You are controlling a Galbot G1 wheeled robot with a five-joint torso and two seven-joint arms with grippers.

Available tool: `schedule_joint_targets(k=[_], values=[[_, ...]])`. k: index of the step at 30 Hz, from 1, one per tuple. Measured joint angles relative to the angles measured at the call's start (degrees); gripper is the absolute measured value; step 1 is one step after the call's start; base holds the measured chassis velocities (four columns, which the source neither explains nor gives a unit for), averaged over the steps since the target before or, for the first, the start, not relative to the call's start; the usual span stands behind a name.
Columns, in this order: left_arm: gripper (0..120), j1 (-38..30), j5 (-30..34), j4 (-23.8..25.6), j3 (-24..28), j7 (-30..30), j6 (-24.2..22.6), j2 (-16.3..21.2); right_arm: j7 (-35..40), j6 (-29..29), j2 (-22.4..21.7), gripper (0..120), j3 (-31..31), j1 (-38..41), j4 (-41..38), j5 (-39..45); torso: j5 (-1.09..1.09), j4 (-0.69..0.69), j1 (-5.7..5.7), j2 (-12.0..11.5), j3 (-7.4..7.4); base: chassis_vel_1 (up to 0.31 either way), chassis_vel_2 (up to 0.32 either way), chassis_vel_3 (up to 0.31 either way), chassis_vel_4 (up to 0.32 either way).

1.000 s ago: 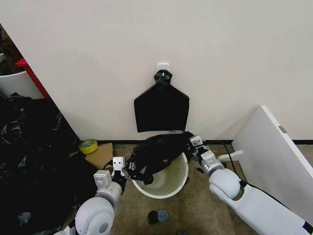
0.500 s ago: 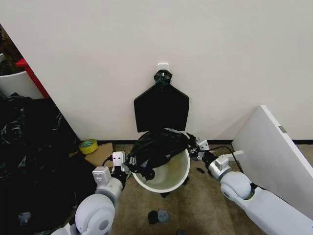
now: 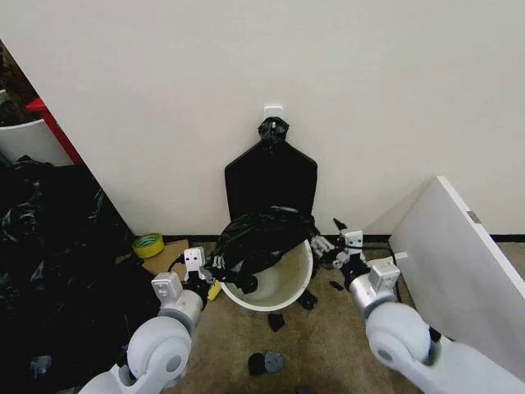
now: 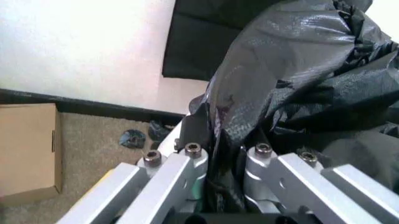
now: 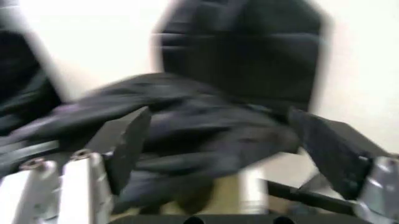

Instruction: Place the garbage bag over the trash bin.

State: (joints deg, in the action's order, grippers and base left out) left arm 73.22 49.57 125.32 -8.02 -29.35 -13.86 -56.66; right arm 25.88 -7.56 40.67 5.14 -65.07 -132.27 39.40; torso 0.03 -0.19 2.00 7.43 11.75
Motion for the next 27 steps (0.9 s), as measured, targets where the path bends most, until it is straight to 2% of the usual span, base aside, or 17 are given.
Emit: schedule_joint_targets(k=[4, 10, 14, 17, 22, 23, 27], values=[[5, 0.2, 0.0, 0.1, 0.0, 0.0, 0.0, -0.1, -7.6, -2.5, -1.2, 99, 1.7, 0.3, -1.8, -4.7, 0.01, 0.0, 0.0, 0.0, 0.0, 0.0, 0.0, 0.0, 0.0], [5, 1.2, -0.2, 0.9, -0.1, 0.0, 0.0, 0.5, -12.8, -6.1, -0.9, 100, 2.8, 2.4, -0.7, -7.4, 0.02, 0.01, 0.0, 0.0, 0.0, 0.0, 0.0, 0.0, 0.0], [5, 1.6, -0.3, 1.2, -0.1, 0.0, 0.0, 0.7, -14.4, -8.4, -0.5, 84, 3.3, 3.6, 0.8, -7.4, 0.02, 0.01, 0.0, 0.0, 0.0, 0.0, 0.0, 0.0, 0.0], [5, 1.6, -0.3, 1.3, 0.0, -0.1, 0.0, 0.6, -15.6, -9.7, -0.5, 77, 3.3, 4.0, 1.2, -7.5, 0.02, 0.0, 0.0, 0.0, 0.0, 0.0, 0.0, 0.0, 0.0], [5, 1.7, -0.3, 1.6, 0.1, -0.1, -0.1, 0.6, -18.9, -13.8, -0.2, 55, 3.2, 5.1, 1.3, -8.3, 0.01, 0.01, 0.0, 0.0, 0.0, 0.0, 0.0, 0.0, 0.0], [5, 1.7, -0.3, 1.6, 0.1, -0.1, -0.1, 0.6, -18.9, -13.8, -0.2, 55, 3.2, 5.1, 1.3, -8.3, 0.01, 0.01, 0.0, 0.0, 0.0, 0.0, 0.0, 0.0, 0.0], [5, 2.0, -0.4, 1.9, 0.0, -0.2, -0.1, 0.7, -19.0, -15.3, 0.0, 39, 3.3, 5.8, 1.5, -8.9, 0.01, 0.01, 0.0, 0.0, 0.0, 0.0, 0.0, 0.0, 0.0]])
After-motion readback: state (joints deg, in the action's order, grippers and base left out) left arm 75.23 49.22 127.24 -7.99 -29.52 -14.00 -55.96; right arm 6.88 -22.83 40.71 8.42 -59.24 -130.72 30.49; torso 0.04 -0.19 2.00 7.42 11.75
